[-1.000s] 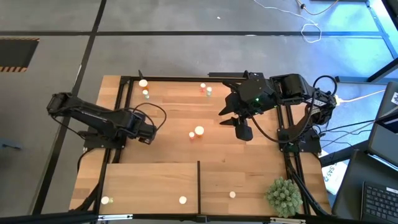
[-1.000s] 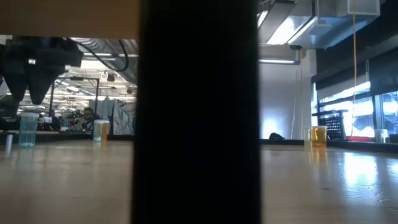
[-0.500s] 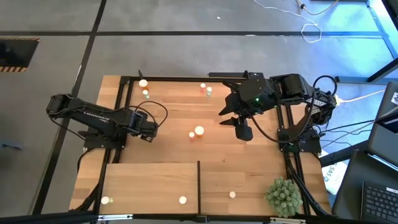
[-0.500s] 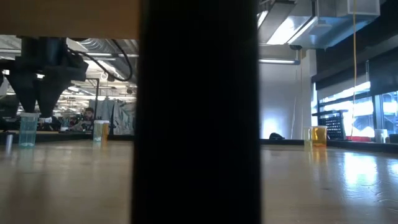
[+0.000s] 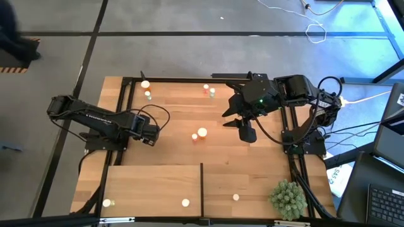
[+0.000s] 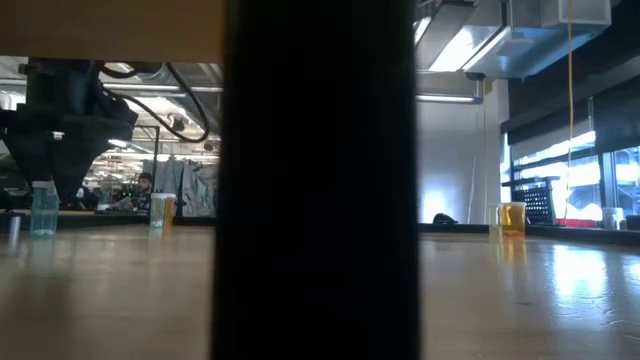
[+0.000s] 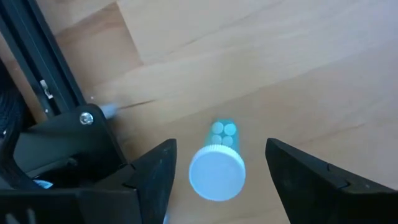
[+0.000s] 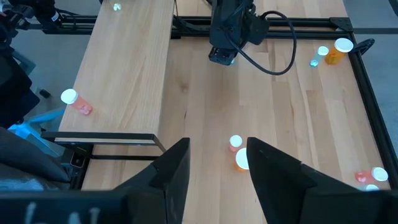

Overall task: Pick and place medicine bottles onto shelf by color
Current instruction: Put the left blue pill bottle on the shelf

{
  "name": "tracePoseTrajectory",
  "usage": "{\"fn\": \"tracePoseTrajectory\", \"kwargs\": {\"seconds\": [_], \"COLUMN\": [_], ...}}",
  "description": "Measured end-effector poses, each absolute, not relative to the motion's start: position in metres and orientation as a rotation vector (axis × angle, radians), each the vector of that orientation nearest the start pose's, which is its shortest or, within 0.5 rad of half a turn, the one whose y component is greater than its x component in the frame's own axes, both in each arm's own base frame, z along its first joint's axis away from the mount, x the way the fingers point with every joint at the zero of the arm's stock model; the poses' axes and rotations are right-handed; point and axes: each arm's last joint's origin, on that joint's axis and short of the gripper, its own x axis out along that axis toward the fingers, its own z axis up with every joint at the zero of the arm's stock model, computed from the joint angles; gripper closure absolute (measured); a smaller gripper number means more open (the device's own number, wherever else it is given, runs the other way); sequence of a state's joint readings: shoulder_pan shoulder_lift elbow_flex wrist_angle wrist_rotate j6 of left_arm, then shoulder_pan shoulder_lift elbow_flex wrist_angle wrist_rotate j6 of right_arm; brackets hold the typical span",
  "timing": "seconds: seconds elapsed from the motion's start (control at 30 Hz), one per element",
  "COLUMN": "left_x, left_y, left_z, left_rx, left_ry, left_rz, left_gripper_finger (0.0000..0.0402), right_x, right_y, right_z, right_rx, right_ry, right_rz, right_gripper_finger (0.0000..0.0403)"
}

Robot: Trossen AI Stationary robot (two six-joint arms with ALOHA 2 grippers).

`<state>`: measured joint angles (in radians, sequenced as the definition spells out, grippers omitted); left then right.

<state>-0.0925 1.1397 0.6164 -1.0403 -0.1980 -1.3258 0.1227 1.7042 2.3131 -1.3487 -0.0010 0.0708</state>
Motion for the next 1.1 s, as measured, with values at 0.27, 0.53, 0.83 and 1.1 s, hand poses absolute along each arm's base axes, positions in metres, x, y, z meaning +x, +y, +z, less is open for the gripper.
{"fn": "tracePoseTrajectory", "kwargs": {"seconds": [0.27,0.53,0.83,1.1], "left_x": [0.1526,0.1526,0.1526,0.1547], "left_y": [-0.0085,-0.0085,-0.0087,-0.0100], "left_z": [0.1763,0.1763,0.1762,0.1794], "left_rx": [-0.825,-0.826,-0.831,-0.839], "left_ry": [1.206,1.205,1.211,1.238], "left_rz": [1.056,1.056,1.051,1.005], "left_gripper_finger": [0.0193,0.0236,0.0282,0.0292], "right_x": [0.2911,0.2911,0.2911,0.2911], "right_y": [0.0360,0.0360,0.0360,0.0360], "right_z": [0.4894,0.4895,0.4895,0.4895], "right_rx": [0.022,0.022,0.022,0.022], "right_ry": [0.741,0.740,0.740,0.740], "right_rz": [0.092,0.092,0.092,0.092], "right_gripper_finger": [0.0243,0.0243,0.0243,0.0243]}}
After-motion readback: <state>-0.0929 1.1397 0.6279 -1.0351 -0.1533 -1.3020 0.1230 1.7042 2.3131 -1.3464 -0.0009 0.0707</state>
